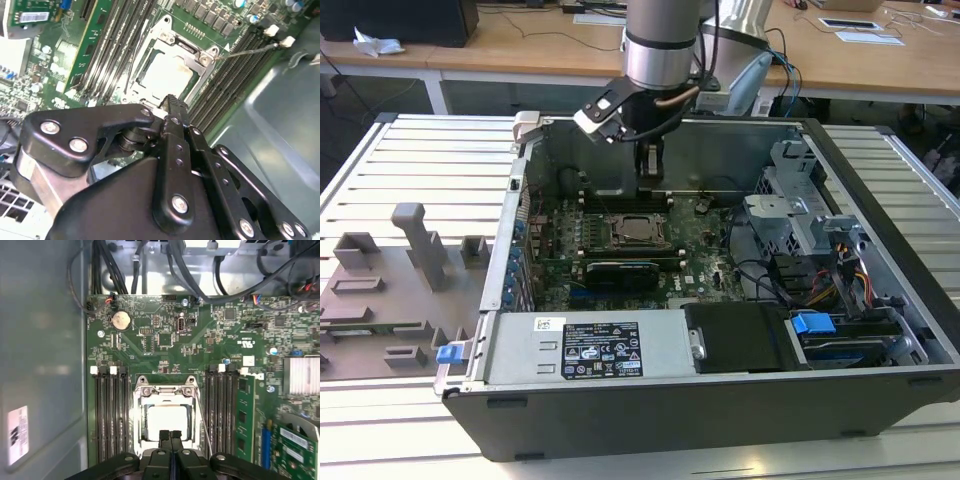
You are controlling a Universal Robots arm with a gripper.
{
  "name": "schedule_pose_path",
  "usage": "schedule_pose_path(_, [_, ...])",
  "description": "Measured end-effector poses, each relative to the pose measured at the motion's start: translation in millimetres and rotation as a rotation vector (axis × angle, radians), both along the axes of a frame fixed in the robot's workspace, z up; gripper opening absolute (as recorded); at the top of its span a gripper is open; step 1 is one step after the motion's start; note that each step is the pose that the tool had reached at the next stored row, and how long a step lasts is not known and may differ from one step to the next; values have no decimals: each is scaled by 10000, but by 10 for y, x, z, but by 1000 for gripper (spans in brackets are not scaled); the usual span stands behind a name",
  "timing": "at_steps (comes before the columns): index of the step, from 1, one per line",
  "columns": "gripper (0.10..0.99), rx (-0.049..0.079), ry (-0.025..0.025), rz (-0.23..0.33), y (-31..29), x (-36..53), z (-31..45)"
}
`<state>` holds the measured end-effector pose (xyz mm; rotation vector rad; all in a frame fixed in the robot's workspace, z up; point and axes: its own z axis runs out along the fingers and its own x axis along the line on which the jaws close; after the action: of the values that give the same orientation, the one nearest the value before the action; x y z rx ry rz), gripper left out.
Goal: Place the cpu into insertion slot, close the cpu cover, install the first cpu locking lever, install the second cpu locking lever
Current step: 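Close the cpu cover, then install the first cpu locking lever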
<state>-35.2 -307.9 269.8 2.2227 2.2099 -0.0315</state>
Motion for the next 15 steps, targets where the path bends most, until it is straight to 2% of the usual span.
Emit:
schedule_pose_path(2, [106, 1, -1, 1, 0, 0, 31])
schedule_pose_path(13, [106, 0, 0, 2, 0, 0, 39])
schedule_pose_path(15, [106, -2, 1, 203, 0, 0, 39])
